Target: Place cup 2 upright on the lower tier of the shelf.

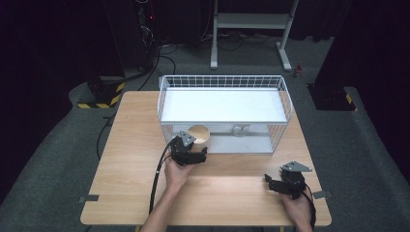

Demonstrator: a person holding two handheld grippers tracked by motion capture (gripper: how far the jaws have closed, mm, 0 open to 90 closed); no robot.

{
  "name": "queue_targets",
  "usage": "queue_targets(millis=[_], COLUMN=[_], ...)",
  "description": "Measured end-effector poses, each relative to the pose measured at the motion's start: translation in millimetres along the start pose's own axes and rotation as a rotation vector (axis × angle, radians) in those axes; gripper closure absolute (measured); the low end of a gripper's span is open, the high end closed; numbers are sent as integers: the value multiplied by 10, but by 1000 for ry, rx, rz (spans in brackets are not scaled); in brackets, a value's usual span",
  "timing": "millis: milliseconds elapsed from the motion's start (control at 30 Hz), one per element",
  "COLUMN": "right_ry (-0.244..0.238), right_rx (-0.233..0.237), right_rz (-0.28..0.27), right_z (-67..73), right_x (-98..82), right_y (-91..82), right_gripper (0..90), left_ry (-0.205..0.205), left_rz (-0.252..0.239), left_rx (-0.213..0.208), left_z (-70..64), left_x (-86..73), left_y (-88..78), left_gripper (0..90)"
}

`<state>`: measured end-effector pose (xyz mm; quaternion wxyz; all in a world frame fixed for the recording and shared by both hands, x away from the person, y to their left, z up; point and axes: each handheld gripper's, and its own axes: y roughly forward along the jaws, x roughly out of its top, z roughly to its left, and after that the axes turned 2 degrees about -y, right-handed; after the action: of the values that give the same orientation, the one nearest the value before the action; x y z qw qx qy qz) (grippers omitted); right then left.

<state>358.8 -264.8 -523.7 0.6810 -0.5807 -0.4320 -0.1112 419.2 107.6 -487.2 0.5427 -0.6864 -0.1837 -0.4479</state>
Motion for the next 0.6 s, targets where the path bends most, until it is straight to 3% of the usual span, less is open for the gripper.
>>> queue_targets(millis=[333,600], right_ry=[0,-1], right_rx=[0,1], right_rz=[0,0], right_z=[-2,-2], right_x=[0,0], right_y=[0,1], right_gripper=[228,228], left_ry=[-8,-49], left_rz=[5,5], left_rx=[16,33], left_z=[13,26], left_x=[-10,-7], left_y=[21,74], left_gripper=[161,208])
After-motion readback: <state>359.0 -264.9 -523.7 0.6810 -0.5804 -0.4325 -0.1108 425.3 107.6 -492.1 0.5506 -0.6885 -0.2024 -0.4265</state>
